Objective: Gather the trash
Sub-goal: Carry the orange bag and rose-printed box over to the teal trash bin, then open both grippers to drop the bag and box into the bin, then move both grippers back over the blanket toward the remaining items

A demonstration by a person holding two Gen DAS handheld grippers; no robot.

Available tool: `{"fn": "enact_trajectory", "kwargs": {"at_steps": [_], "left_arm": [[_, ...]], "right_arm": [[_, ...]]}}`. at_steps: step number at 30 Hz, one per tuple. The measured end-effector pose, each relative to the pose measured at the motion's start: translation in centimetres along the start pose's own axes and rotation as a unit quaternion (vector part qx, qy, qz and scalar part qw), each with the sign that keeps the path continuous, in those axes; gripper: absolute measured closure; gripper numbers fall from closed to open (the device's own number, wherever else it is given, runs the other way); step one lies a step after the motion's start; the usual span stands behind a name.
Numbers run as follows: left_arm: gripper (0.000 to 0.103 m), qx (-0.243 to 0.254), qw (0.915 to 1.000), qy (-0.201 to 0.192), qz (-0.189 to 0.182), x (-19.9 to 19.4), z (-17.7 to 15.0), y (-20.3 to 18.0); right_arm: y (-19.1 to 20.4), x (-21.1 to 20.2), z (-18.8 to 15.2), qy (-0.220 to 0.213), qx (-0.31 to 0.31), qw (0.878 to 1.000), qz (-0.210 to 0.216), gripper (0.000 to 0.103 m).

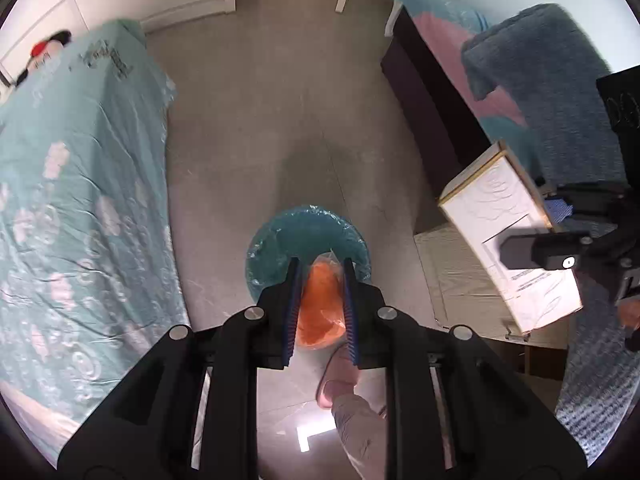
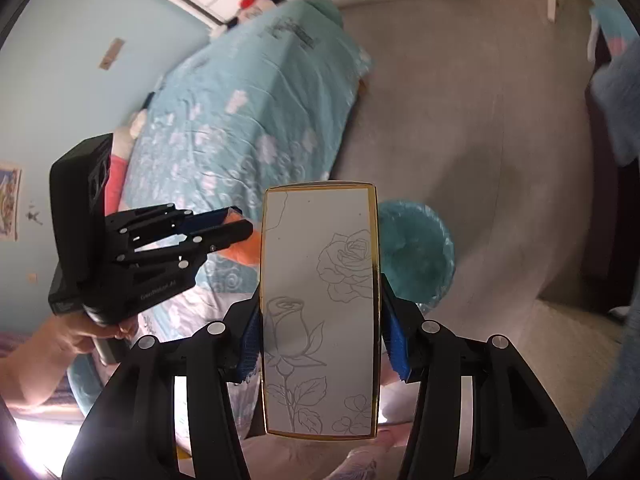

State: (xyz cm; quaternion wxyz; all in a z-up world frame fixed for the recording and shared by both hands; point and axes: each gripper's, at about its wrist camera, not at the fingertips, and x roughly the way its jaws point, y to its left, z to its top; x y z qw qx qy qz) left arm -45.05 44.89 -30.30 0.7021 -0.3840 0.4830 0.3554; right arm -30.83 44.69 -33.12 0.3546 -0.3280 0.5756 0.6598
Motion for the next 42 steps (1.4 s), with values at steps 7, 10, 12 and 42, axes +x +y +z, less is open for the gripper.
{"fn": "enact_trajectory", "kwargs": {"at_steps": [7, 10, 12, 42], "left_arm": [[0.085, -0.006, 0.9993, 0.037, -0.009, 6.4, -0.2, 1.1], [0.085, -0.005, 0.999, 0.043, -0.01, 7.8, -0.3, 1.4], [0.085, -0.006, 0.9989, 0.046, -0.009, 8.7, -0.4, 1.6], [0.029, 0.146, 0.9873, 0.061, -0.016, -0.7, -1.3, -6.2]], "right_arm": [[-3.1, 6.0, 1.1, 0.013, 0.034, 0.999, 0.009, 0.052], [-4.0, 8.3, 1.6, 0.022, 0.044, 0.999, 0.009, 0.052], [-4.6, 9.4, 1.6, 0.025, 0.047, 0.999, 0.007, 0.052], [-0.3, -9.3, -5.6, -0.104, 0.011, 0.994, 0.013, 0.016]]}}
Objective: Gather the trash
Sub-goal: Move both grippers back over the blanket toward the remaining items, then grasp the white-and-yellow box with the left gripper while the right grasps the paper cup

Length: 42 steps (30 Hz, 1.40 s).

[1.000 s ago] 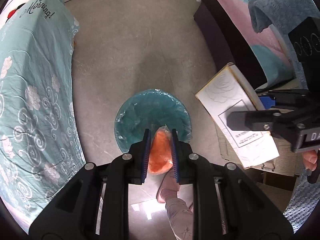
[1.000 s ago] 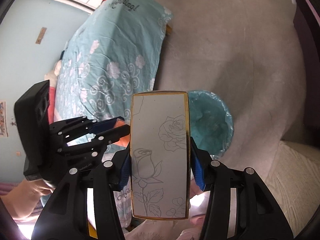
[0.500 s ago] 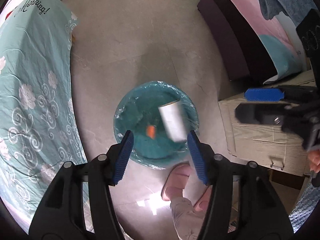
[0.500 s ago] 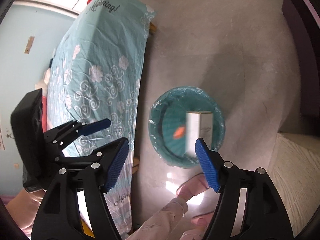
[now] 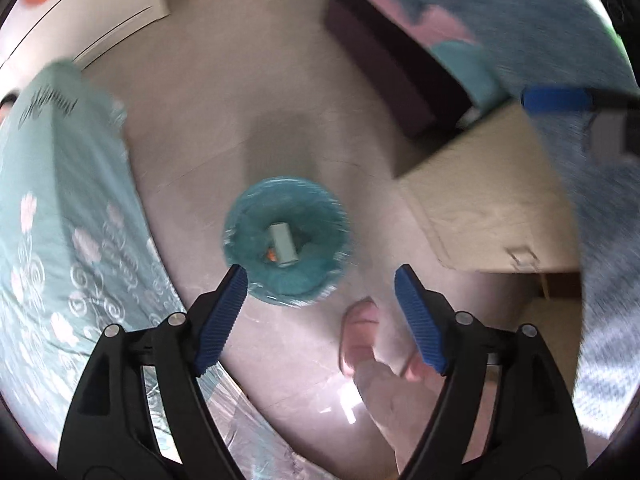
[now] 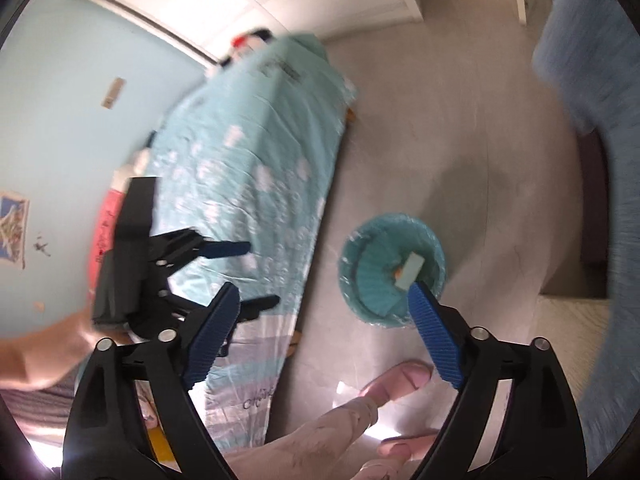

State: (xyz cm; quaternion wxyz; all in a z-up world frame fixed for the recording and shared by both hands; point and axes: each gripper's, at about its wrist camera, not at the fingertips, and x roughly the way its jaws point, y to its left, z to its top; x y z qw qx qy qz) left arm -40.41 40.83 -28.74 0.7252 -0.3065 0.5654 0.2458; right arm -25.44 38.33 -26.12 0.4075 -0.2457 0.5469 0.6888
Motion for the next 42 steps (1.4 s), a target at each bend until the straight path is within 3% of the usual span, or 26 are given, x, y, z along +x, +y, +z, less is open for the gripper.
{"fn": "enact_trajectory", "kwargs": {"at_steps": [6, 12, 16, 20, 22, 28, 34, 40, 42], "left_arm": [[0.02, 0.125, 0.991, -0.041, -0.028, -7.8, 2.4, -7.9], [0.012, 0.236, 0.9659, -0.084, -0.064, -13.5, 5.8, -17.5], [0.011, 0.303, 0.9408, -0.105, -0.109, -15.4, 7.3, -25.7], [0.011, 0.391, 0.9053, -0.104, -0.128, -15.9, 7.2, -34.2], [0.011, 0.437, 0.8831, -0.109, -0.132, -16.1, 6.9, -38.6], [0.011, 0.5, 0.8432, -0.11, -0.164, -15.2, 6.6, -47.9], [0.011, 0.537, 0.8223, -0.084, -0.17, -12.8, 6.8, -53.6], [0.011, 0.548, 0.8195, -0.042, -0.163, -9.3, 8.2, -55.9], [0.011, 0.559, 0.8137, -0.036, -0.154, -8.4, 8.6, -56.2]], "right_arm": [[1.1, -12.4, -3.8, -0.079, 0.023, 0.996, -0.022, 0.015], [0.5, -24.7, -11.2, -0.161, 0.046, 0.981, -0.102, 0.012], [-0.7, -32.0, -17.6, -0.204, 0.07, 0.966, -0.145, 0.012], [-2.1, -38.7, -24.6, -0.221, 0.082, 0.946, -0.224, 0.012], [-2.6, -40.4, -26.9, -0.217, 0.09, 0.937, -0.257, 0.012], [-5.5, -45.4, -35.2, -0.225, 0.122, 0.915, -0.311, 0.012], [-9.0, -46.7, -41.3, -0.229, 0.179, 0.909, -0.297, 0.012], [-12.4, -46.0, -44.3, -0.228, 0.209, 0.913, -0.267, 0.012], [-13.7, -45.6, -44.8, -0.227, 0.219, 0.916, -0.248, 0.013]]}}
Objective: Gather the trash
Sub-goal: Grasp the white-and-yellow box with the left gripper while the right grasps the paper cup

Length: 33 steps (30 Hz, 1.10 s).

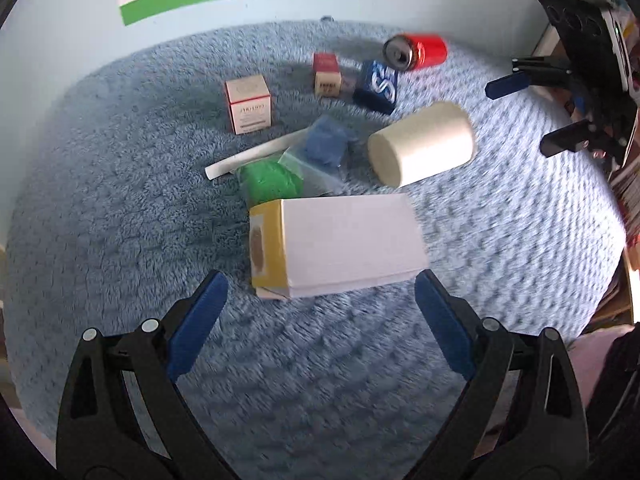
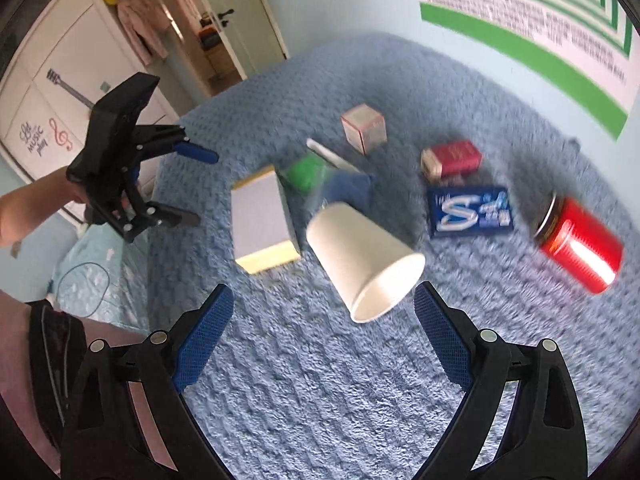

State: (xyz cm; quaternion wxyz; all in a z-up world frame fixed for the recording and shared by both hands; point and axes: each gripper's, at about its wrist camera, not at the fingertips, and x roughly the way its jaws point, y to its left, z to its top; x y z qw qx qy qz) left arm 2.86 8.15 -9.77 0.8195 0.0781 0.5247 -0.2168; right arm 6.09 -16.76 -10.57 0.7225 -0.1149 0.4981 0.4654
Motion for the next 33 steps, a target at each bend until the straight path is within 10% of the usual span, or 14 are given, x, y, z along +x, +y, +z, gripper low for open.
{"fn": "enact_trajectory", "kwargs": {"at_steps": [11, 16, 20, 21, 22, 33], "left_arm": [[0.011, -0.021, 0.995, 0.045, -0.087, 4.7, 2.7, 3.2], [0.041, -0.022, 0.9917, 0.046, -0.118, 4.9, 3.5, 3.2], [0.061, -0.022, 0.9881, 0.048, -0.144, 4.5, 3.7, 3.1], [0.093, -0.021, 0.9883, 0.046, -0.144, 4.2, 3.7, 3.1], [0.101, -0.016, 0.9879, 0.05, -0.146, 3.9, 3.8, 3.0], [0.102, 0.037, 0.9893, 0.045, -0.134, 1.0, 3.6, -0.3]], "right_arm": [[-4.7, 4.8, 0.3, 0.042, 0.064, 0.994, 0.073, 0.025], [-4.8, 5.8, 1.0, 0.053, 0.055, 0.992, 0.098, 0.064], [-4.7, 5.8, 1.5, 0.048, 0.054, 0.992, 0.104, 0.071], [-4.7, 5.7, 1.6, 0.047, 0.055, 0.992, 0.106, 0.076], [-4.7, 5.7, 1.6, 0.045, 0.055, 0.992, 0.106, 0.082], [-2.4, 4.3, 2.9, 0.037, 0.01, 0.992, 0.117, 0.098]]}}
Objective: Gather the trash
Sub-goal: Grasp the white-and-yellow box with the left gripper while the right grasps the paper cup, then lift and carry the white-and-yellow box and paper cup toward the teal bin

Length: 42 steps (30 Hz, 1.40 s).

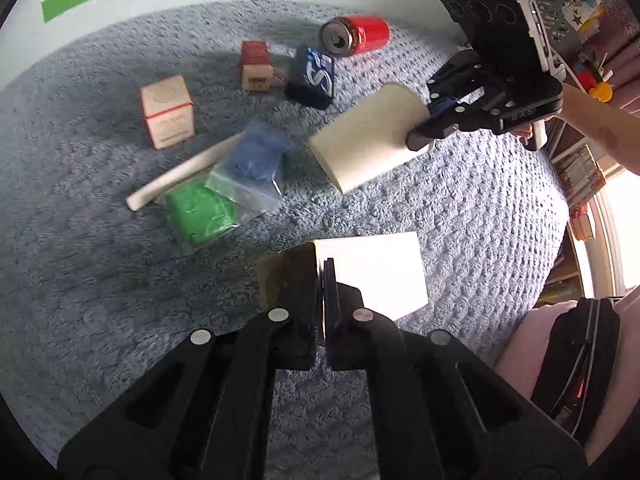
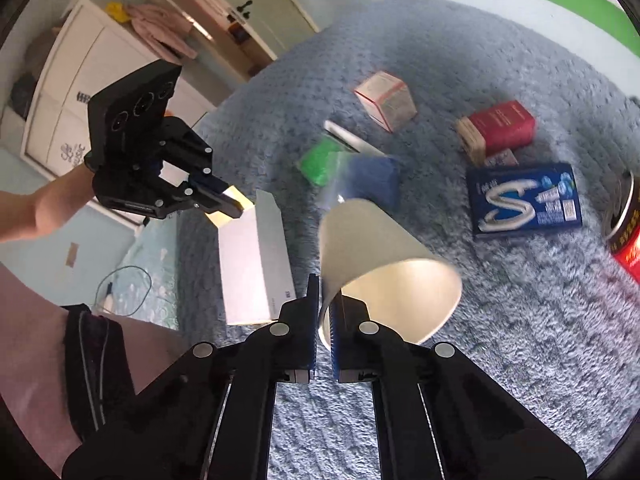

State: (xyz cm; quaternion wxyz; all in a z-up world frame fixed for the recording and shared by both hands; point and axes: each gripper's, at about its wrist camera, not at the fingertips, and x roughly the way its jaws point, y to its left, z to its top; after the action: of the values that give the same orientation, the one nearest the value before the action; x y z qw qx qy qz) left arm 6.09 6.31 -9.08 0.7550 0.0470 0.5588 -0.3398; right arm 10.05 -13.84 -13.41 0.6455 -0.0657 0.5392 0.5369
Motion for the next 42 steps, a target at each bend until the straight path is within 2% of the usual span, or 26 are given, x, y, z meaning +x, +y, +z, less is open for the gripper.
{"fn": "enact_trajectory", "kwargs": {"at_steps": [8, 14, 21, 28, 33, 36, 42], "left_arm": [[0.103, 0.002, 0.9985, -0.029, 0.047, -4.0, -1.9, -1.4], [0.103, -0.036, 0.9938, -0.042, 0.096, -7.3, -5.0, -1.1], [0.103, -0.079, 0.9851, -0.059, 0.141, -11.3, -9.9, -0.7], [0.103, -0.133, 0.9699, -0.093, 0.181, -15.7, -15.8, -0.7], [0.103, -0.177, 0.954, -0.118, 0.212, -18.6, -20.4, -0.5], [0.103, -0.207, 0.9448, -0.124, 0.222, -18.5, -21.8, 0.6], [0.103, -0.231, 0.9388, -0.124, 0.223, -17.7, -24.2, 1.6]], "right_arm": [[3.4, 0.1, 1.9, -0.002, -0.05, 0.999, 0.001, 0.099], [6.6, 1.2, 4.1, -0.002, -0.092, 0.996, 0.01, 0.099], [11.2, 4.0, 7.0, 0.018, -0.147, 0.989, 0.031, 0.099], [16.5, 7.6, 10.4, 0.032, -0.204, 0.977, 0.061, 0.099], [20.3, 10.3, 12.6, 0.048, -0.248, 0.965, 0.077, 0.099], [21.8, 11.9, 14.0, 0.05, -0.253, 0.962, 0.088, 0.099], [23.4, 13.0, 14.6, 0.065, -0.27, 0.957, 0.088, 0.099]]}}
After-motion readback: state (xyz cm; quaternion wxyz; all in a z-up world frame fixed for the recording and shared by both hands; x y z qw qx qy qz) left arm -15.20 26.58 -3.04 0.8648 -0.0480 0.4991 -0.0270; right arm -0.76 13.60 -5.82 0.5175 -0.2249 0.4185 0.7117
